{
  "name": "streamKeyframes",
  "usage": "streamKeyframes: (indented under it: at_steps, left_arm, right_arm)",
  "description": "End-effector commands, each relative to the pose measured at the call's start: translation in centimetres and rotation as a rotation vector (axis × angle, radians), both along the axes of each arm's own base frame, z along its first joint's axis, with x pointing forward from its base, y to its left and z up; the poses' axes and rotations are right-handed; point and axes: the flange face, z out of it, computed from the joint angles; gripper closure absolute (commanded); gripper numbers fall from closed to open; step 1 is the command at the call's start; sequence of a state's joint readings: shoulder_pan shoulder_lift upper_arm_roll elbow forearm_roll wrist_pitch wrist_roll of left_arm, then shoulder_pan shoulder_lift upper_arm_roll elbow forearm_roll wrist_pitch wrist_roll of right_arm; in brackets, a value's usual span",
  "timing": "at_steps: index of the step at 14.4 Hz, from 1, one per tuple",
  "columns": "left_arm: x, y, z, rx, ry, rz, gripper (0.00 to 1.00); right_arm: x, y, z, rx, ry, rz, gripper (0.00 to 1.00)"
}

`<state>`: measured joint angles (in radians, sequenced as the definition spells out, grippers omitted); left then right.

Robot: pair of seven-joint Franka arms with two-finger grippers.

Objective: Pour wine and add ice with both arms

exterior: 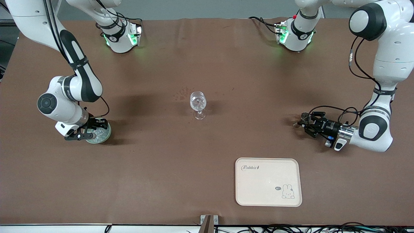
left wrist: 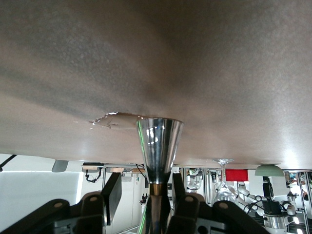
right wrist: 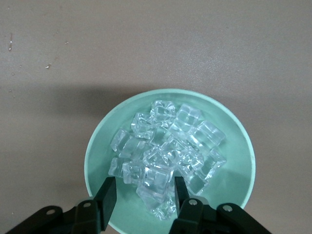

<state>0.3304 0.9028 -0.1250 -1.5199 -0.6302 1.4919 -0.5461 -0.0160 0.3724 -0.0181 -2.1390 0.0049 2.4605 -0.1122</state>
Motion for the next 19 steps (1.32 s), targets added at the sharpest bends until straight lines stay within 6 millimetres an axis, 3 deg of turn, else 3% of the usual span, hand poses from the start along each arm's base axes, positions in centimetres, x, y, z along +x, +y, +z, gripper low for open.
streamKeyframes:
  at_steps: [1,4,8,13,15,17,19]
  left_arm:
    - [0.0,0.0,0.2,-0.026,-0.004,0.009,0.66]
    - [0.0,0.0,0.2,-0.026,-0.002,0.009,0.71]
    - [0.2,0.0,0.8,-0.034,0.001,0.004,0.98]
    - [1.6,-0.6,3.8,-0.053,0.003,0.048,0.99]
    - [3.9,-3.9,6.6,-0.05,-0.062,-0.003,0.99]
    - [4.8,-7.8,8.5,0.011,-0.062,-0.014,0.99]
    - [4.9,-8.6,9.7,0.039,-0.042,0.0,0.99]
  right_arm:
    - [-0.3,-0.2,0.0,0.002,-0.005,0.01,0.52]
    - [-0.3,-0.4,0.0,0.002,-0.005,0.007,0.56]
    - [-0.2,-0.5,0.1,0.002,-0.005,0.002,0.69]
    - [0.1,-0.5,0.4,0.001,-0.008,-0.01,0.83]
    - [0.5,-0.3,1.0,0.004,0.007,-0.017,0.87]
    - [1.0,-0.3,1.9,0.008,0.033,-0.022,0.95]
    - [2.1,-0.7,3.7,0.012,0.053,-0.038,0.97]
